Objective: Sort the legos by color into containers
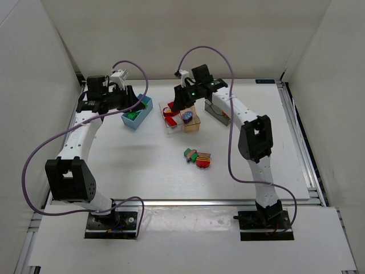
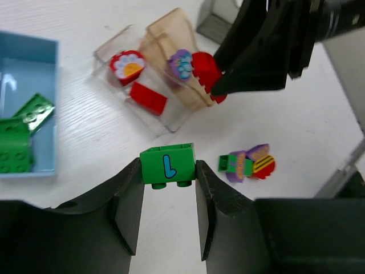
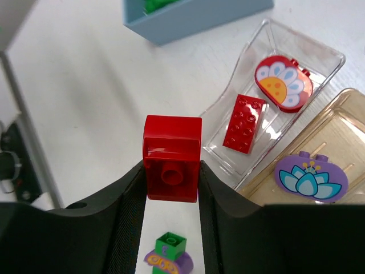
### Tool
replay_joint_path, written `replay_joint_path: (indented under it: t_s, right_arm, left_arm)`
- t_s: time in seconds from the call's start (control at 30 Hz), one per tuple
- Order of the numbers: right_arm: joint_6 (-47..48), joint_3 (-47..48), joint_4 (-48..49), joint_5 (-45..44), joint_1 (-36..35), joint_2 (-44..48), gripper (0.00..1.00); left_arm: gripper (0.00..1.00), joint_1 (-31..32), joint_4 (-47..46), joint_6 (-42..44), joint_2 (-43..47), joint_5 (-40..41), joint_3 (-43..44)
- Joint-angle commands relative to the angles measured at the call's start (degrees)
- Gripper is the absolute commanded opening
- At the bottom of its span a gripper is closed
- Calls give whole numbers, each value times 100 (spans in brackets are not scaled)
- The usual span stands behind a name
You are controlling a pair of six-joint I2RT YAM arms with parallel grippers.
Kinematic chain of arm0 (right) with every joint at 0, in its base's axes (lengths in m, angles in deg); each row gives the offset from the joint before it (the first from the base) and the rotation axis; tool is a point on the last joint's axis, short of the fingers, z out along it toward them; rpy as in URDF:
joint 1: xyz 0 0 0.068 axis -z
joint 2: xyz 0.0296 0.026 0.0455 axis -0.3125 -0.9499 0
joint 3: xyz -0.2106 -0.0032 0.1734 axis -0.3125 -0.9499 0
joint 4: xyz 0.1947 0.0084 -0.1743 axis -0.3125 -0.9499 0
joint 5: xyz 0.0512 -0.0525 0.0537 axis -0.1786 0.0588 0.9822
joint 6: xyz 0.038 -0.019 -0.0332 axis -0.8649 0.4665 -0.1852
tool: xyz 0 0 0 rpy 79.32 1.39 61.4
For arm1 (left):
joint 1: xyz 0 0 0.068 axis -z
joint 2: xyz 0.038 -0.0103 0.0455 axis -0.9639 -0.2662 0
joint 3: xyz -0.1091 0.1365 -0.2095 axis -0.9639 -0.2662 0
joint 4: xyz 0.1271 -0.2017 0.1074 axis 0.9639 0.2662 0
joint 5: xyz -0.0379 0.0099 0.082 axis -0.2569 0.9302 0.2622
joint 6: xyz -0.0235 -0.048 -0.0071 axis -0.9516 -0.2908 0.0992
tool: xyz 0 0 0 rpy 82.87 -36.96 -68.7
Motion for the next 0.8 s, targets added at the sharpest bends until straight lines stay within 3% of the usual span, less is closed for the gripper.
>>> replay_joint_path:
  t_s: [0.0, 0.17, 0.3, 0.33, 0.47, 0.67, 0.77]
  right_arm:
    - [354, 283, -168, -985, -120, -285, 0]
    - [435, 310, -133, -1161, -199, -629, 0]
    - [611, 485, -168, -1267, -199, -866, 8]
    - [672, 512, -168, -1276, -199, -893, 19]
    - [786, 565, -220, -1101, -252, -1007, 45]
    - [892, 565, -186, -591, -287, -894, 72]
    - [901, 573, -115, -283, -287, -709, 75]
  left_arm:
    - [10, -20, 226, -14, 267, 981, 192]
    - [10, -214, 279, -5, 144, 1124, 288]
    - [10, -240, 288, 65, 118, 1150, 341]
    - [10, -240, 279, 65, 92, 1176, 332]
    - [10, -231, 279, 144, -40, 1238, 411]
    - [10, -240, 262, 328, -505, 1194, 622]
    - [10, -240, 253, 285, -962, 1273, 806]
